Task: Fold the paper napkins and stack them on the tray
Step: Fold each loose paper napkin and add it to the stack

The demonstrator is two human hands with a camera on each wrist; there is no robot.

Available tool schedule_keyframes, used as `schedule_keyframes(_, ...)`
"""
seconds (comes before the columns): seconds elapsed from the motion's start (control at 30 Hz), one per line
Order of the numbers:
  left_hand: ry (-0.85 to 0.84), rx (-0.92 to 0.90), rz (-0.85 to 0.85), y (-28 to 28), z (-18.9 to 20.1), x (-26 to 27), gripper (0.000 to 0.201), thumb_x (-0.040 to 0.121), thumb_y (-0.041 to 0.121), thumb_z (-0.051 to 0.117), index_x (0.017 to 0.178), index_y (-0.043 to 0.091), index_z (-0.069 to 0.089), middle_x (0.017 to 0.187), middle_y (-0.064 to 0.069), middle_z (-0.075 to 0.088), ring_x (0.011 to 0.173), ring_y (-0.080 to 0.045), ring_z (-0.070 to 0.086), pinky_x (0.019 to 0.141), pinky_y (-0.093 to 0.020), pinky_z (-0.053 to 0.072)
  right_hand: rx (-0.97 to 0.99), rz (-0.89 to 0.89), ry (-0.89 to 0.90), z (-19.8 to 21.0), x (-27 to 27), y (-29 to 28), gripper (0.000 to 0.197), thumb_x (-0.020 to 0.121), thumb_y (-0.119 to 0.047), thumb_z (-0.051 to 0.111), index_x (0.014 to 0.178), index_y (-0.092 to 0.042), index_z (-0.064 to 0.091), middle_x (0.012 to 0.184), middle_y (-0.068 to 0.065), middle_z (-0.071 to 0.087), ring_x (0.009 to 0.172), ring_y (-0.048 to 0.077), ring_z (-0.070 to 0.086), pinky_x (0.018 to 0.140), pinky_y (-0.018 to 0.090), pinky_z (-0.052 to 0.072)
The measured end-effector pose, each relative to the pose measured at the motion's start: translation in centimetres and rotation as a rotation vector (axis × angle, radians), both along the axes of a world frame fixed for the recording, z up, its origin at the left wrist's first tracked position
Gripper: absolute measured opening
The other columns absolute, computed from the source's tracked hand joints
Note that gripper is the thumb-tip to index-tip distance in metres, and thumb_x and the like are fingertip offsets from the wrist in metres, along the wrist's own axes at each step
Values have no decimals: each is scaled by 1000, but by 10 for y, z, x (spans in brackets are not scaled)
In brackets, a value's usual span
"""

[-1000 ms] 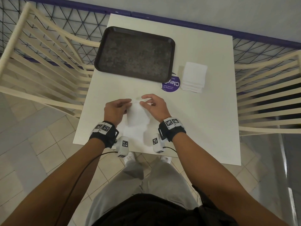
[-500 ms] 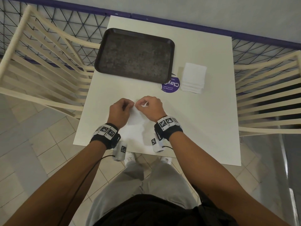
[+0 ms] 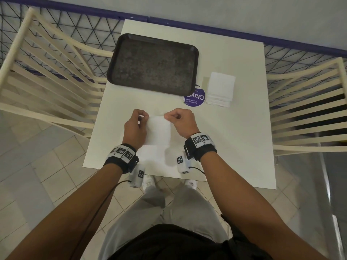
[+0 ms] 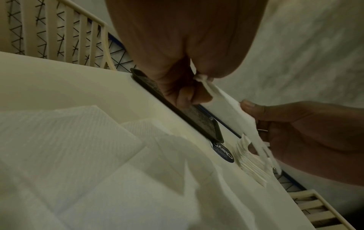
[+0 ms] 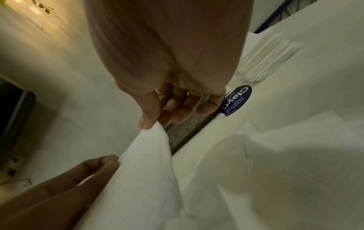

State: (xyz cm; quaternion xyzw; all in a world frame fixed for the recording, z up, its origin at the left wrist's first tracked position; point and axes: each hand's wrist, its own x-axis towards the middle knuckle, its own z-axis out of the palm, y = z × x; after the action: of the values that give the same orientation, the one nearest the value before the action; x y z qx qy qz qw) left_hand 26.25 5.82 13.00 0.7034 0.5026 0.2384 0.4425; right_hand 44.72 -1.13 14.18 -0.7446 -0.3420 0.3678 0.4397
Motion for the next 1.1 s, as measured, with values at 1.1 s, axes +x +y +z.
schedule_keyframes(1.1,281,-319,-200,-5,-35,30,13,103,21,54,100,19,67,88,2,76,74,-24,72,71,-33,58,-138,-355,-298,8,181,5,20,96,-22,63,108,-8,67,92,0,64,84,16,56,72,12,35)
